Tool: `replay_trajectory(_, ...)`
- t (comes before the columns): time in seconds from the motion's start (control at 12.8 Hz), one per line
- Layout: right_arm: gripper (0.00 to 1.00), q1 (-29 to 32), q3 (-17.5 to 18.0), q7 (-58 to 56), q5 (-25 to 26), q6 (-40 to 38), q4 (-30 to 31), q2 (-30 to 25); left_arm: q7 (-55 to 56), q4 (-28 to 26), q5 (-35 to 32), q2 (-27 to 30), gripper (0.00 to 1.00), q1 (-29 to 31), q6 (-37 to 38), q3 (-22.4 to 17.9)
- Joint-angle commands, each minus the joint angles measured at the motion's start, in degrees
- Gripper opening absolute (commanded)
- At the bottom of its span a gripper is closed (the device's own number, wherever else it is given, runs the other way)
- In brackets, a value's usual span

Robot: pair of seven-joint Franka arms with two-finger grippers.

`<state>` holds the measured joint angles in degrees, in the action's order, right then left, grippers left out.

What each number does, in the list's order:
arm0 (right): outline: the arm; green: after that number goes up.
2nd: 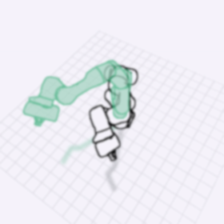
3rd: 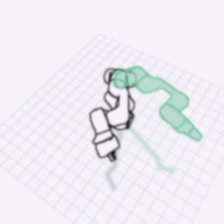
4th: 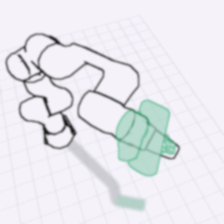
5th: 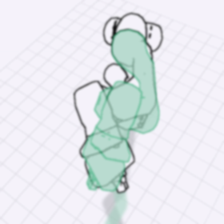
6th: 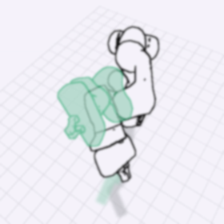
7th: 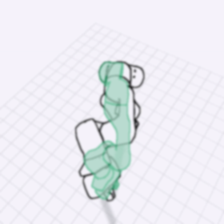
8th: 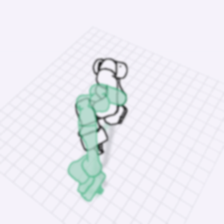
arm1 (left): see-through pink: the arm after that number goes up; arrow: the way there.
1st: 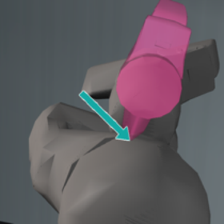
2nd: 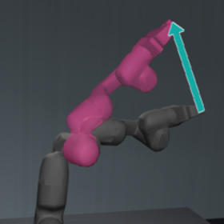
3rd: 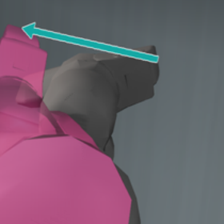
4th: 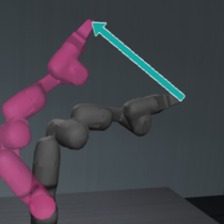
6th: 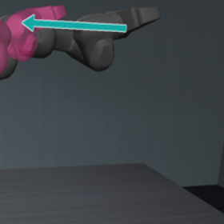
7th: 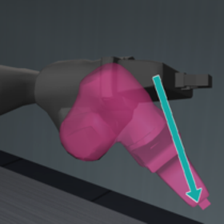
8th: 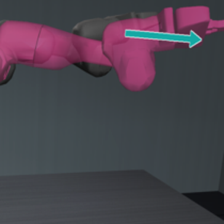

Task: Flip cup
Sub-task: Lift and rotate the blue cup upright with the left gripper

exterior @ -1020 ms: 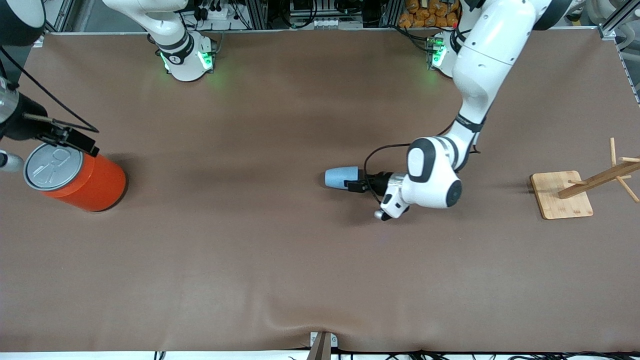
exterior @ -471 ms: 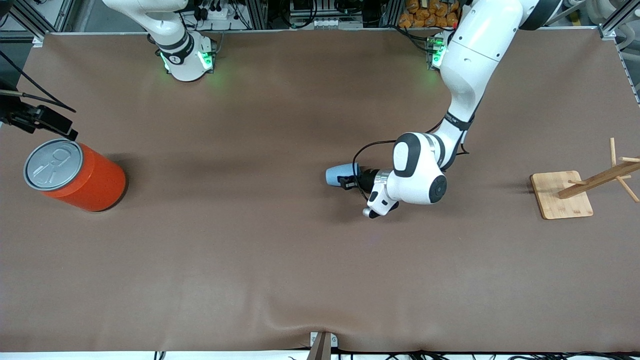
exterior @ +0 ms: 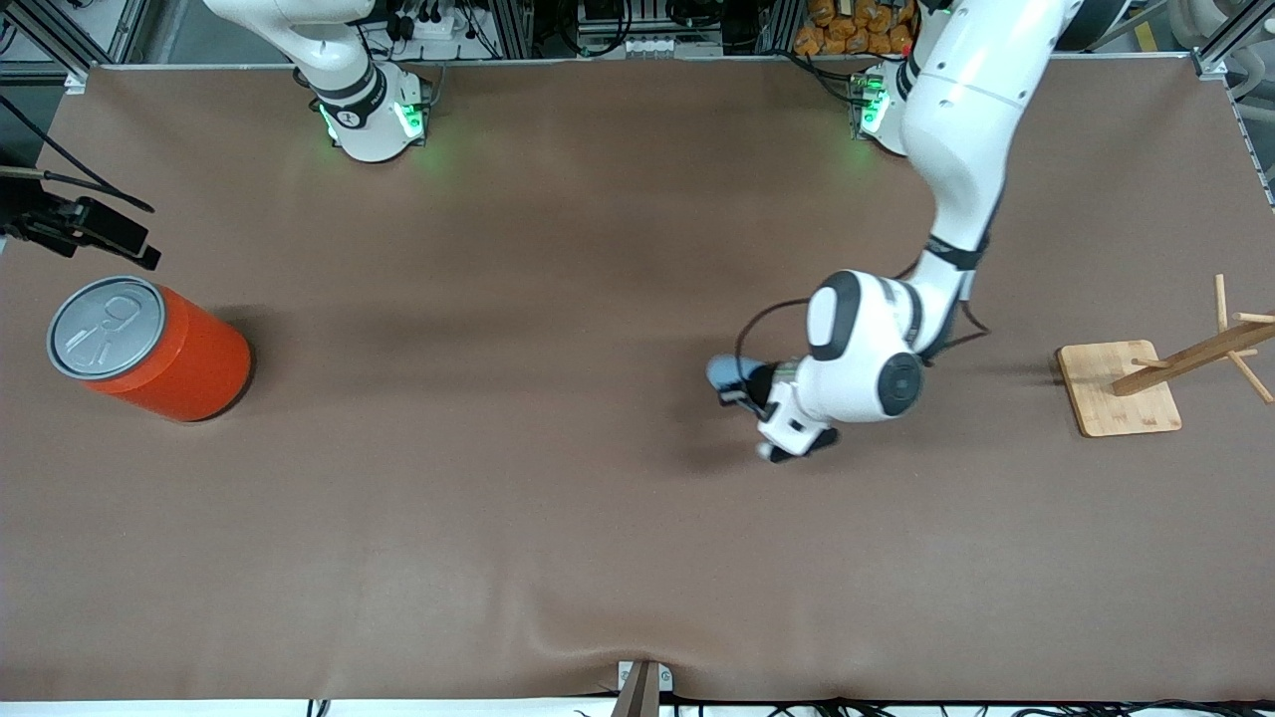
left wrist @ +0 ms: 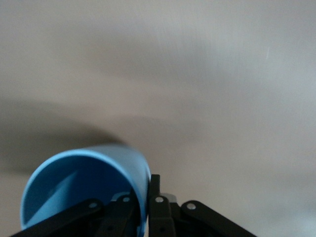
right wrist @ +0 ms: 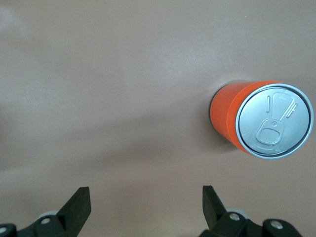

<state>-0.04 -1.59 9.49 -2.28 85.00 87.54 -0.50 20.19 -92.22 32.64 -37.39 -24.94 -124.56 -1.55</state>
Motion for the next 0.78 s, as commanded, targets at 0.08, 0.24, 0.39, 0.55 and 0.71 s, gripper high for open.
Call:
replay_trajectory(0.08, 1.00, -1.71, -0.52, -1.32, -0.19, -1.16, -4.56, 1.29, 0.73, 0.63, -8.87, 4.35, 0.00, 1.21, 0.73, -8.35)
replay_trajectory(0.24, 1.00, -2.85, -0.17, -1.14, 2.36, -2.20, -4.58, 1.03, 0.46, 2.48, -17.74, 3.56, 0.00, 1.12, 0.64, -13.11)
replay_trajectory(0.39, 1.00, -3.03, 0.97, -0.88, 5.43, -3.18, -4.49, 1.02, 0.64, 2.48, -24.44, 3.38, 0.00, 1.82, 0.20, -14.53)
replay_trajectory(0.55, 1.00, -2.24, 0.80, -0.88, 4.66, -3.18, -4.31, 1.02, 0.64, 2.48, -28.93, 3.38, 0.00, 3.75, -0.59, -14.45)
replay_trajectory(0.71, 1.00, -2.33, 0.80, -0.97, 4.57, -3.09, -4.31, 0.94, 0.64, 2.48, -30.79, 2.42, 0.00, 5.16, -4.00, -14.45)
